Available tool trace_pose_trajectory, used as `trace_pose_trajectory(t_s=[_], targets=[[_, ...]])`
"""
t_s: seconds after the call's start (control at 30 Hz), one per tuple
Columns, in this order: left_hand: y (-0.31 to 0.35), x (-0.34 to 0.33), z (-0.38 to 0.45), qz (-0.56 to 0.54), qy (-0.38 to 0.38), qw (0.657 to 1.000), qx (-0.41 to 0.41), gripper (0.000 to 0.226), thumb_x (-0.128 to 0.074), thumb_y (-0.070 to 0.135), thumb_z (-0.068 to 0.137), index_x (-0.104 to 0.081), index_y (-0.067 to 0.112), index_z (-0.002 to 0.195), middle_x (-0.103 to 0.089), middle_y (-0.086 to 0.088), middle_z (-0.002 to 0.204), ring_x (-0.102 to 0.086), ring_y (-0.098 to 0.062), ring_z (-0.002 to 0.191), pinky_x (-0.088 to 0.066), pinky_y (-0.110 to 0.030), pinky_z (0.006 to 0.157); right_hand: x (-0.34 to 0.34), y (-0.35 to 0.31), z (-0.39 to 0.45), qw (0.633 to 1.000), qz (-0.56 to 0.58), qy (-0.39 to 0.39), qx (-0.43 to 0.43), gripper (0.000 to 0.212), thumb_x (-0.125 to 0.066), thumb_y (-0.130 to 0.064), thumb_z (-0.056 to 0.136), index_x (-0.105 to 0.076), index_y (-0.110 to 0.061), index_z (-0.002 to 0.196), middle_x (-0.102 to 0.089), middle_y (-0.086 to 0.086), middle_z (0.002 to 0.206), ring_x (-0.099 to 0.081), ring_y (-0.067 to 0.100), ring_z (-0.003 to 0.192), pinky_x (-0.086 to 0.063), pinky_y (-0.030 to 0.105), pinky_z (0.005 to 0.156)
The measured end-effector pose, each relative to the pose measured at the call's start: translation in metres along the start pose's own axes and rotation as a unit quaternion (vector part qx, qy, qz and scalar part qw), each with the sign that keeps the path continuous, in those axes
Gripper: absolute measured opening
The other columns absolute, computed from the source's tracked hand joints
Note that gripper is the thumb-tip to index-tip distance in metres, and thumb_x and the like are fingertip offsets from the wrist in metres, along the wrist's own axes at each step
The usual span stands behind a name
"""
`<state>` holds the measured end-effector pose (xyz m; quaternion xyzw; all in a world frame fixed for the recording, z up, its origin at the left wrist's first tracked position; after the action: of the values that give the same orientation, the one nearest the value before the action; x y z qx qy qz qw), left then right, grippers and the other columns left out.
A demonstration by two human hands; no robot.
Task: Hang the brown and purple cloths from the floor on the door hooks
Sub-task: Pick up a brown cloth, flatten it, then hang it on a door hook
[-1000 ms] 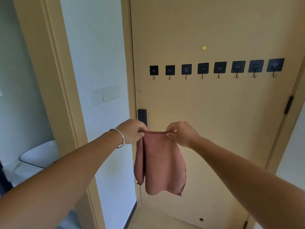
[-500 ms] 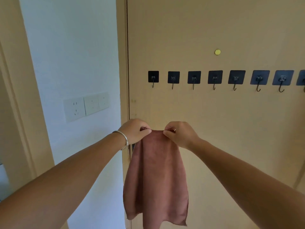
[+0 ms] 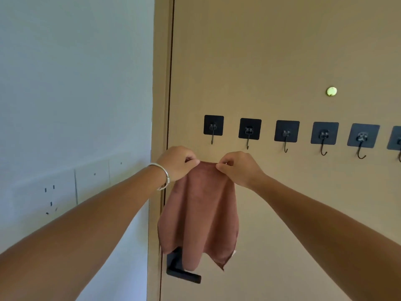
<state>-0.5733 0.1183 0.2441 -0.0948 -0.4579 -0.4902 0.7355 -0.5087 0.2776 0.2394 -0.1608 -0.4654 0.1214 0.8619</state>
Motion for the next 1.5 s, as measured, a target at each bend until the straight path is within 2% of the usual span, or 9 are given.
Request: trace_pose_trajectory(t_s=[0.2,0.3,0.43,0.67,0.9,1.07,1.17,1.3,1.5], targets=[[-0.006,0.014,0.064,0.007,0.051,0.999,-0.008,0.021,-0.054,0.032,0.092,-0.072,0.022,0.09,-0.067,0.009,0.089,-0.06,-0.009,0.083,-0.048,-0.029,0.076,0.023,0.011,0.055,0.995,-0.008,0.094,-0.02,0.012,-0.063,-0.032,0.088,-0.071,-0.027,0.081,-0.068,-0.009,0.083,-0.06,0.009,0.081,-0.047,0.026,0.068],[-0.005,0.015,0.087,0.034,0.073,0.997,-0.007,0.022,-0.053,0.031,0.093,-0.071,0.021,0.086,-0.067,0.007,0.086,-0.06,-0.013,0.081,-0.048,-0.031,0.074,0.031,0.015,0.074,0.991,-0.011,0.129,-0.019,0.015,-0.062,-0.032,0.088,-0.072,-0.024,0.081,-0.068,-0.008,0.08,-0.062,0.011,0.079,-0.052,0.03,0.069],[-0.01,0.013,0.109,0.071,0.089,0.993,0.002,0.029,-0.051,0.03,0.094,-0.063,0.018,0.07,-0.06,0.006,0.071,-0.056,-0.016,0.07,-0.042,-0.03,0.061,0.03,0.021,0.095,0.99,-0.039,0.134,-0.019,0.016,-0.059,-0.035,0.09,-0.068,-0.027,0.078,-0.067,-0.009,0.079,-0.063,0.015,0.078,-0.053,0.033,0.067],[-0.033,0.006,0.125,0.076,0.111,0.991,0.016,0.025,-0.052,0.029,0.094,-0.059,0.026,0.07,-0.052,0.014,0.069,-0.051,-0.012,0.069,-0.036,-0.027,0.061,0.02,0.009,0.119,0.975,-0.145,0.162,0.044,0.019,-0.053,-0.038,0.093,-0.067,-0.026,0.09,-0.066,-0.004,0.092,-0.062,0.021,0.083,-0.05,0.034,0.07],[-0.037,-0.009,0.119,0.084,0.123,0.989,0.017,0.018,-0.055,0.029,0.092,-0.069,0.024,0.083,-0.063,0.006,0.084,-0.057,-0.015,0.079,-0.046,-0.032,0.069,-0.002,0.004,0.111,0.952,-0.209,0.184,0.124,0.014,-0.047,-0.032,0.097,-0.054,-0.02,0.097,-0.06,-0.001,0.09,-0.059,0.027,0.073,-0.047,0.038,0.061],[-0.04,-0.029,0.108,0.082,0.143,0.986,0.032,0.016,-0.057,0.03,0.09,-0.069,0.025,0.08,-0.065,0.003,0.084,-0.059,-0.019,0.077,-0.049,-0.034,0.068,-0.019,0.007,0.104,0.949,-0.219,0.175,0.148,0.018,-0.041,-0.028,0.099,-0.055,-0.016,0.098,-0.059,0.002,0.087,-0.058,0.027,0.068,-0.048,0.038,0.057],[-0.033,-0.038,0.108,0.086,0.137,0.987,0.022,0.017,-0.057,0.032,0.088,-0.061,0.029,0.072,-0.06,0.009,0.075,-0.057,-0.016,0.073,-0.04,-0.028,0.058,-0.03,0.009,0.1,0.947,-0.234,0.165,0.147,0.016,-0.037,-0.021,0.1,-0.051,-0.013,0.099,-0.057,0.004,0.086,-0.057,0.029,0.067,-0.041,0.035,0.053],[-0.027,-0.035,0.114,0.084,0.134,0.987,-0.006,0.006,-0.062,0.023,0.082,-0.066,0.027,0.082,-0.055,0.011,0.081,-0.056,-0.013,0.075,-0.042,-0.027,0.059,-0.027,0.01,0.098,0.952,-0.221,0.165,0.135,0.015,-0.037,-0.017,0.1,-0.05,-0.011,0.1,-0.056,0.006,0.09,-0.055,0.03,0.068,-0.03,0.033,0.053],[-0.035,-0.029,0.107,-0.068,0.146,0.987,0.004,0.019,-0.053,0.024,0.093,-0.07,0.022,0.101,-0.069,0.006,0.09,-0.063,-0.009,0.079,-0.053,-0.033,0.079,-0.021,0.02,0.084,0.973,-0.063,0.163,0.152,0.022,-0.045,-0.015,0.098,-0.064,-0.013,0.108,-0.059,0.004,0.105,-0.058,0.024,0.082,-0.047,0.035,0.07]])
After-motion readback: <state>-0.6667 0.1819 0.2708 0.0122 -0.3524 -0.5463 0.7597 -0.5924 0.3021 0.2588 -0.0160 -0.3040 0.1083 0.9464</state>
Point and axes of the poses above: each hand's wrist, its own z-axis towards the middle knuckle, its own x-axis out of the back of the hand, y = z × x, the point moved 9 cm from there along z, towards the middle knuckle
